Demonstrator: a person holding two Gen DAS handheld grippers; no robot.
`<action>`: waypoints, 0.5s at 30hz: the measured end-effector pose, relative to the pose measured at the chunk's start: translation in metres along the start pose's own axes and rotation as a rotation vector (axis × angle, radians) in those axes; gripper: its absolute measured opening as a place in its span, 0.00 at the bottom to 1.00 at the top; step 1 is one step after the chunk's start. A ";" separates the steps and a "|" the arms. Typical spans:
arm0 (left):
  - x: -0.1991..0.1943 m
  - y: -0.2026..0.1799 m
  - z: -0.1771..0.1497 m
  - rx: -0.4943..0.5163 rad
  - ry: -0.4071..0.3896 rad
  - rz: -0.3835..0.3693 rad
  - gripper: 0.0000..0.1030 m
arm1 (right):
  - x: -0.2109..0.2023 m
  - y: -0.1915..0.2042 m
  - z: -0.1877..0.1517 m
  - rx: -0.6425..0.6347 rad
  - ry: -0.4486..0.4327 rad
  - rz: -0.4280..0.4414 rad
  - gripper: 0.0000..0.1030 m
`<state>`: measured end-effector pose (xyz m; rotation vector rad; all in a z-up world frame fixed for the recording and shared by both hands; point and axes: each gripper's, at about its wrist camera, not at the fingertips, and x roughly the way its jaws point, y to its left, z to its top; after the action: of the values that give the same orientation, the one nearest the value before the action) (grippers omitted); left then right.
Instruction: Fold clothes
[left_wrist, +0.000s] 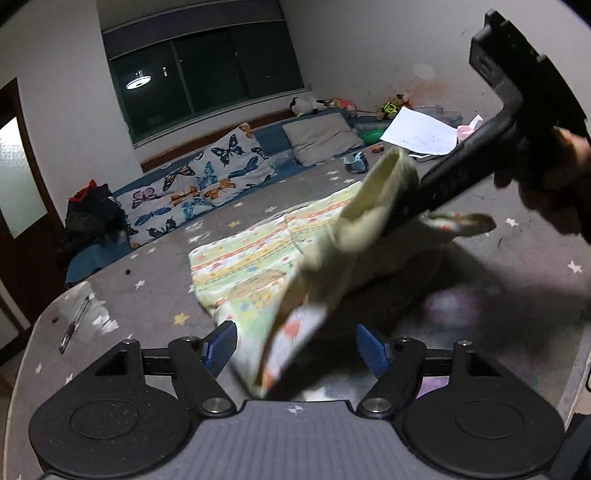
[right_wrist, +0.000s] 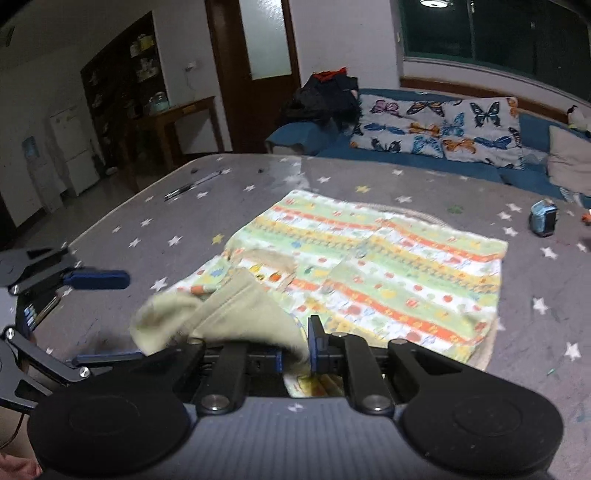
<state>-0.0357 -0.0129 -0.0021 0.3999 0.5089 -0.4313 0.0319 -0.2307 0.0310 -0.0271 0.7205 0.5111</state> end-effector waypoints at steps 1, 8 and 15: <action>0.002 0.000 -0.001 -0.001 0.006 0.014 0.72 | -0.001 -0.001 0.001 0.002 -0.002 -0.001 0.11; 0.032 -0.013 -0.007 0.122 0.000 0.149 0.70 | -0.002 0.000 0.001 0.014 -0.011 -0.005 0.11; 0.034 -0.011 -0.012 0.151 -0.019 0.149 0.07 | -0.014 0.009 -0.009 -0.014 -0.061 -0.029 0.10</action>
<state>-0.0187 -0.0269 -0.0334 0.5744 0.4262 -0.3305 0.0135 -0.2309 0.0341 -0.0346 0.6560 0.4869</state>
